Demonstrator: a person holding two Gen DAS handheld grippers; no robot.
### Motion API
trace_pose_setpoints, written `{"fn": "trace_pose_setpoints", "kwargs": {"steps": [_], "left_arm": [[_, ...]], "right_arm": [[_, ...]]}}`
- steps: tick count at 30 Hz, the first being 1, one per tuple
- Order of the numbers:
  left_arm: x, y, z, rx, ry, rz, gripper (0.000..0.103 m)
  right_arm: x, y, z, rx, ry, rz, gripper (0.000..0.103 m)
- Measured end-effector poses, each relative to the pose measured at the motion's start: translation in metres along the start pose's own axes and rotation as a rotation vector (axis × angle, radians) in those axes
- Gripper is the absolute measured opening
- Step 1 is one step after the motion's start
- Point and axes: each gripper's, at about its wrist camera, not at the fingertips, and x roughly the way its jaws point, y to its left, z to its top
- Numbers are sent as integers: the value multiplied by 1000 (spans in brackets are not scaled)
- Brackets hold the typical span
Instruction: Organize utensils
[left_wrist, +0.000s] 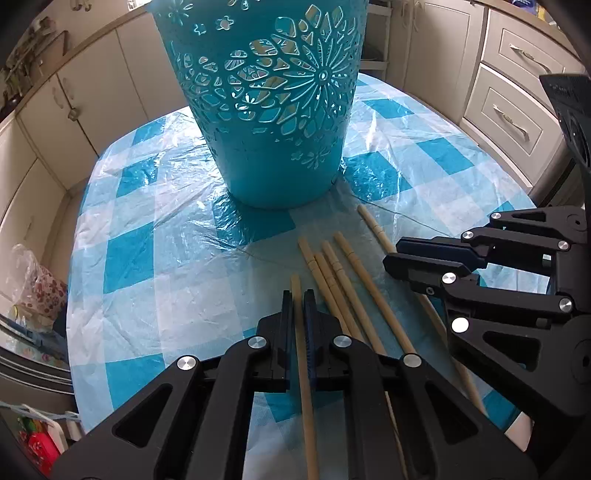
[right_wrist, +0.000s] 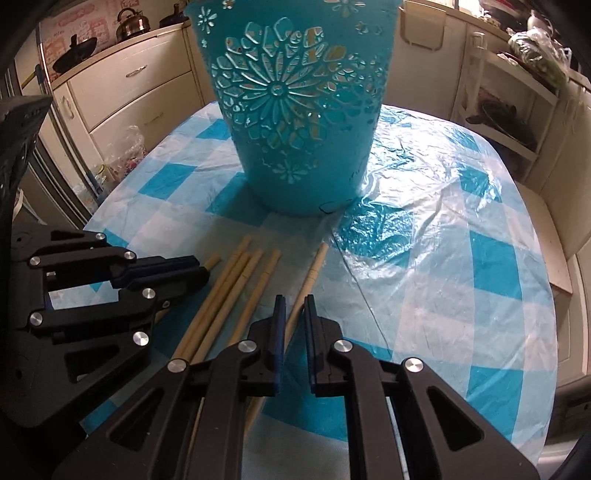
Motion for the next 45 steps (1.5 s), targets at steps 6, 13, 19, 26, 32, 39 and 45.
{"fn": "trace_pose_setpoints", "kwargs": {"steps": [6,13,19,26,32,39,45], "left_arm": [[2,-4,3,38,8,15,7],[1,-7,3,48,0,22,5],[-11,-9,3,43,-23,40,5],[-77,18,24,-64,-204,-55,5],[-154,44,64,-155,-459,-107,5],[-205,53,108,-276,-748,-78,4],[-208,47,139,-300,-802,-93,2]], "right_arm": [[5,2,7,-47,26,8,11],[3,-1,2,-40,-4,23,11],[-1,-5,-3,-24,-14,37,9],[-5,-11,-8,13,-20,57,9],[-6,-14,-9,31,-31,70,9],[-6,-19,-11,40,-39,83,9],[-6,-22,-11,42,-42,96,9]]}}
